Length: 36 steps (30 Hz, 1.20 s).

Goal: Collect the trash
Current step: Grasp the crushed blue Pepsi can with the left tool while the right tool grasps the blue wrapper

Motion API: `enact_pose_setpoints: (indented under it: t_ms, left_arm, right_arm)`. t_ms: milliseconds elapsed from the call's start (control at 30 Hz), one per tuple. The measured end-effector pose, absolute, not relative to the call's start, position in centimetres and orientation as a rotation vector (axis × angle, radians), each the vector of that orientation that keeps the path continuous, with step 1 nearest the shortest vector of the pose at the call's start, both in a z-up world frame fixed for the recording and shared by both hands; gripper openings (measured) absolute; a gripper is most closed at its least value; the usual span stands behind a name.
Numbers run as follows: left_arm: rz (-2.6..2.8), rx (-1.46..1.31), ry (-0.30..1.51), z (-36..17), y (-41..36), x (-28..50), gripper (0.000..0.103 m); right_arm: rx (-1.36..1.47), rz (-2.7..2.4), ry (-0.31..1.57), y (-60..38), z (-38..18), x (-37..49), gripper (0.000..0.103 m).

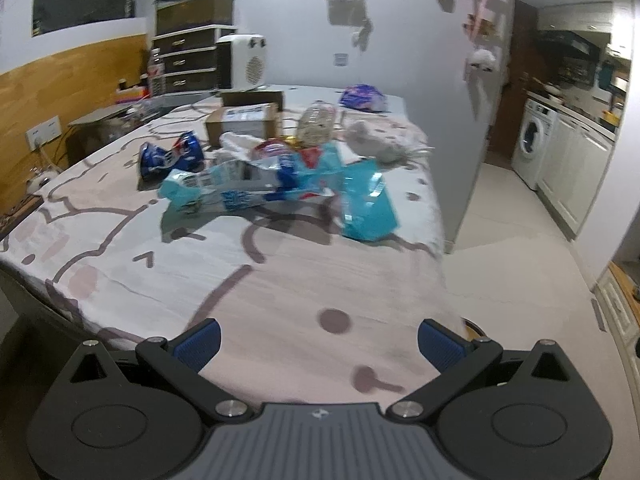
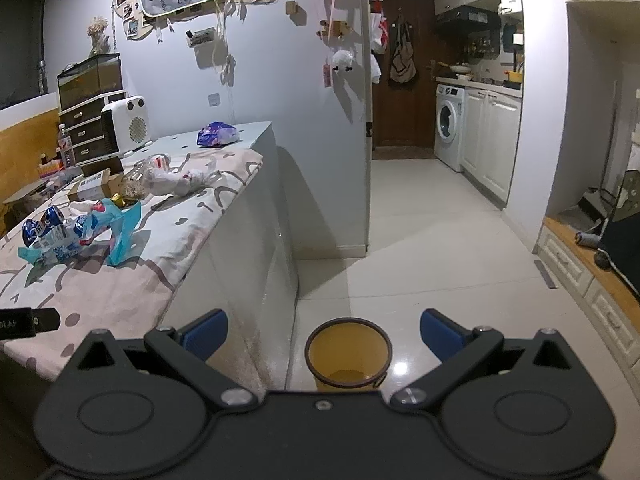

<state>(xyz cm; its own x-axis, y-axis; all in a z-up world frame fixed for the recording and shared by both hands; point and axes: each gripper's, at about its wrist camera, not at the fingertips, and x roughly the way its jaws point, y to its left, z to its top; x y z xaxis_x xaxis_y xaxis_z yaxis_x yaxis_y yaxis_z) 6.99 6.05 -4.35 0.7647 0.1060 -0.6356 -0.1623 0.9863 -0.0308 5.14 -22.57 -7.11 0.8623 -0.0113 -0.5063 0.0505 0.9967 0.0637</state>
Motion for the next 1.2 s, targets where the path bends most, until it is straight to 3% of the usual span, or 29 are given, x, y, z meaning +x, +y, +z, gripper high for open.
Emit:
enact_pose_setpoints:
  t_ms: [233, 433, 800, 1200]
  left_arm:
    - [0.209, -0.147, 0.636, -4.8, 9.1, 9.8, 0.103]
    - [0.226, -0.185, 0.589, -5.3, 11.3, 12.2, 0.103]
    - [0.237, -0.225, 0.714, -7.6, 15.9, 13.9, 0.103]
    - [0.329, -0.262, 0.541, -2.7, 26.0, 15.8, 0.103]
  right_arm:
    - [0.119, 0.054, 0.526, -20.7, -8.0, 8.4, 0.103]
    - [0.185, 0.132, 0.402, -18.5, -7.2, 11.5, 0.103]
    - [0.2, 0.266, 0.385, -12.4, -3.8, 20.3, 0.103]
    - [0.18, 0.44, 0.44, -3.1, -4.1, 29.6, 0.1]
